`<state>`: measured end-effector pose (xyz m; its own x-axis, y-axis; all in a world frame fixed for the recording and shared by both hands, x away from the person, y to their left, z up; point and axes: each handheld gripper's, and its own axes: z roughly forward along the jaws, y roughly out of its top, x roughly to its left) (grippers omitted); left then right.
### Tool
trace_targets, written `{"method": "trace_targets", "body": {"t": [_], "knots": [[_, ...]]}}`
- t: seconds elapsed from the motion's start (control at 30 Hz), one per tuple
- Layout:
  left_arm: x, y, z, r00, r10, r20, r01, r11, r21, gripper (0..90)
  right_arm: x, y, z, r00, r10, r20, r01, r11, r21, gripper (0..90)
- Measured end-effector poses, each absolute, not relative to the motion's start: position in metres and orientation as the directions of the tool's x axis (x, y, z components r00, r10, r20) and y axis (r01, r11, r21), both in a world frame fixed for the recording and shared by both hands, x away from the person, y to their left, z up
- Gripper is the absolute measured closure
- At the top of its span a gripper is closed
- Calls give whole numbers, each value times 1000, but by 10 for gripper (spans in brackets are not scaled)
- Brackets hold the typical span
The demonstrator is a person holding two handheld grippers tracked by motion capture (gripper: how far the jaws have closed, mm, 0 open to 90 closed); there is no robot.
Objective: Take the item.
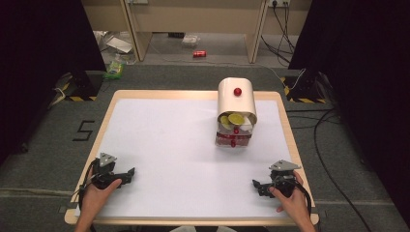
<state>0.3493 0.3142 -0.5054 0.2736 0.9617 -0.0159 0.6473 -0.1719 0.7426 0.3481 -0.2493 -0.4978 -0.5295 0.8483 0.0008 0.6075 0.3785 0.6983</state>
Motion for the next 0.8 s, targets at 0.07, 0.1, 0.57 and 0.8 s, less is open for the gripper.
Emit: {"method": "trace_targets", "body": {"t": [0.07,0.1,0.57,0.8], "knots": [[350,315,-505,276,961,-21,649,-170,742,75,348,-249,-498,-531,847,-1,607,380,698,14],[350,315,-505,276,961,-22,649,-169,742,74,348,-250,-498,-532,846,1,604,379,702,21],[350,315,-505,276,961,-22,649,-169,742,75,341,-245,-474,-581,812,-56,462,386,798,153],[350,315,-505,276,961,-21,649,-170,742,75,344,-236,-467,-589,806,-63,452,393,801,154]]}}
